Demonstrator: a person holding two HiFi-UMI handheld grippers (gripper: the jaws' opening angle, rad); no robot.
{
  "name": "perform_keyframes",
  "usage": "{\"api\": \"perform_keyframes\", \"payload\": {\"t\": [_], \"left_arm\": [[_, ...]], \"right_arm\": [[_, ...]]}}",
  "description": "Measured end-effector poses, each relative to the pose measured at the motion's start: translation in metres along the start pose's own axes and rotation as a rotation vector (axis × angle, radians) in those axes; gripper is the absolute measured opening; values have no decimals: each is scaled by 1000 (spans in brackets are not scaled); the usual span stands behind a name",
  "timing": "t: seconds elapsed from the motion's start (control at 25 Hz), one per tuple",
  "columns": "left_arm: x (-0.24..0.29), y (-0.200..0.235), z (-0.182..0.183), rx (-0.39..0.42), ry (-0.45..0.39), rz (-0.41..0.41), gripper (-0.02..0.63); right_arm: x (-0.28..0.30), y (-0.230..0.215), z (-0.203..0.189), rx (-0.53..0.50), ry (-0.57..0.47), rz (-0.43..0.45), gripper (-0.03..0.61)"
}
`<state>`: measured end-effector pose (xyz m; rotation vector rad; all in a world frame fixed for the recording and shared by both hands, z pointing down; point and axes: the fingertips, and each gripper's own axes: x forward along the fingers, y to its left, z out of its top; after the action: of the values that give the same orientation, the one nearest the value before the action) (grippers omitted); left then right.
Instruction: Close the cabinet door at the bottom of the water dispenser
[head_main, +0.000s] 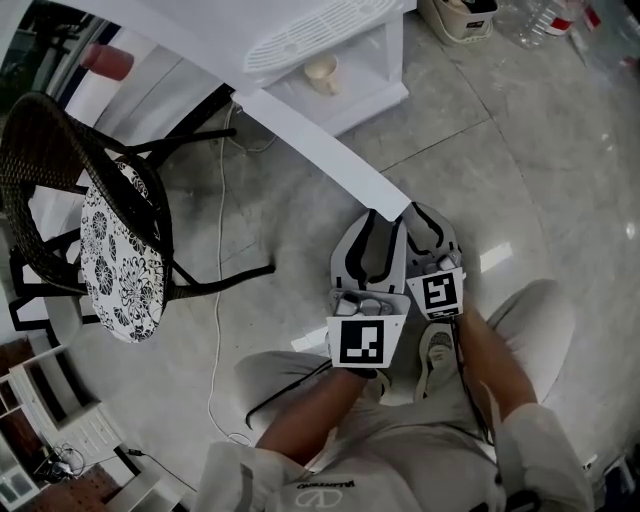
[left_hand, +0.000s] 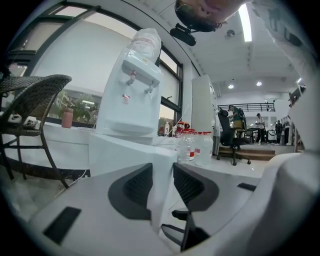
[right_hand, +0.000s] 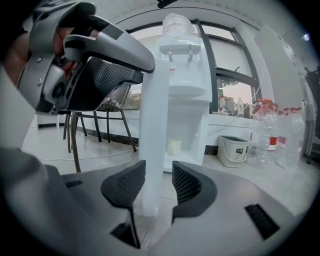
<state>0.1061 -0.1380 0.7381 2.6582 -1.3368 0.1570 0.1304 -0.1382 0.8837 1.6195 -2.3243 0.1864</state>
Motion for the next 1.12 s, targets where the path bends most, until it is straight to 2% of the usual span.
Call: {"api": "perform_keyframes", "payload": {"t": [0.16,0.48,0.84,1.12], "left_arm": [[1,0,2,-10,-5,-11,135],[1,0,4,-10,-16,-35,132],[1,3,3,-27,-18,-42,117],[1,4,7,-35,-30,-44,112]], "right_arm": [[0,1,-1,-31,-7,25,176],[3,17,2,5,-20,119,210],[11,-12,10,76,-30,24,210],[22,-25,13,48,-33,9,190]]}}
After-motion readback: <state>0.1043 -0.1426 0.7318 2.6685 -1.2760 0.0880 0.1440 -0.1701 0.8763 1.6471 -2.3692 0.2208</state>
